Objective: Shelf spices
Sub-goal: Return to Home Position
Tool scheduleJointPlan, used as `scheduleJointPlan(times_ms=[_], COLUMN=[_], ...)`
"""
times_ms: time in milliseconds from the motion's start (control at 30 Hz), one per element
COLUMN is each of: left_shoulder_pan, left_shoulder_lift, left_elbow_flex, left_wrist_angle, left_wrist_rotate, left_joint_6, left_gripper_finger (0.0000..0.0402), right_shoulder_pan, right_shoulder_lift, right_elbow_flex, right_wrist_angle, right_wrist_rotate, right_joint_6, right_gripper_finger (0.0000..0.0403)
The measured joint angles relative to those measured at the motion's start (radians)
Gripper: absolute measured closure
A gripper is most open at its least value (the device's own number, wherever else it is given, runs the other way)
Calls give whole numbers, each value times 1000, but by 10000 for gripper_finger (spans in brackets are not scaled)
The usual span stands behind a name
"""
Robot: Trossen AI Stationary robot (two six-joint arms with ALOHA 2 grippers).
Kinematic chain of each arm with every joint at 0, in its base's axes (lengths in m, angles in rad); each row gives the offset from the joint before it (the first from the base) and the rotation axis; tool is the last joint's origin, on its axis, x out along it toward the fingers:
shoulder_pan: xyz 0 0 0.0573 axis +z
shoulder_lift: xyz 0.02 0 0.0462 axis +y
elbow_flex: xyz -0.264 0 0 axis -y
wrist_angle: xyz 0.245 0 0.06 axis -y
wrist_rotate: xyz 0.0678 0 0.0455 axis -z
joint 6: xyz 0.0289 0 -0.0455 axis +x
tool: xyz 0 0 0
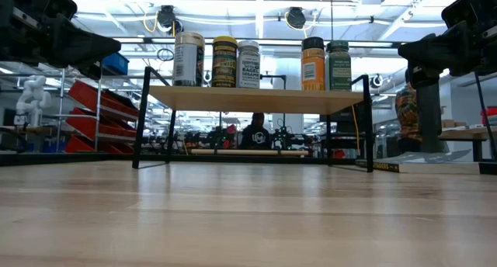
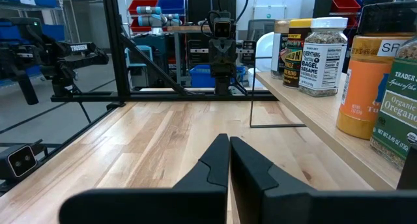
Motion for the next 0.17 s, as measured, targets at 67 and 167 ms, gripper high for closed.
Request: scheduleJointPlan(times_ms=[67, 167], left_shoulder_pan=[0, 0], left_shoulder_lift=[0, 0], left_elbow_flex=[0, 0], left_wrist_angle=[0, 0], left_wrist_rotate=[0, 0], left_joint_6=[0, 0], left_gripper_finger=[395, 395], right_shoulder_pan=[0, 0], right_shoulder_lift=[0, 0], right_elbow_flex=[0, 0], right_wrist_angle=[0, 0], right_wrist_rotate=[0, 0], right_joint_6=[0, 0], right_gripper_finger=[403, 403])
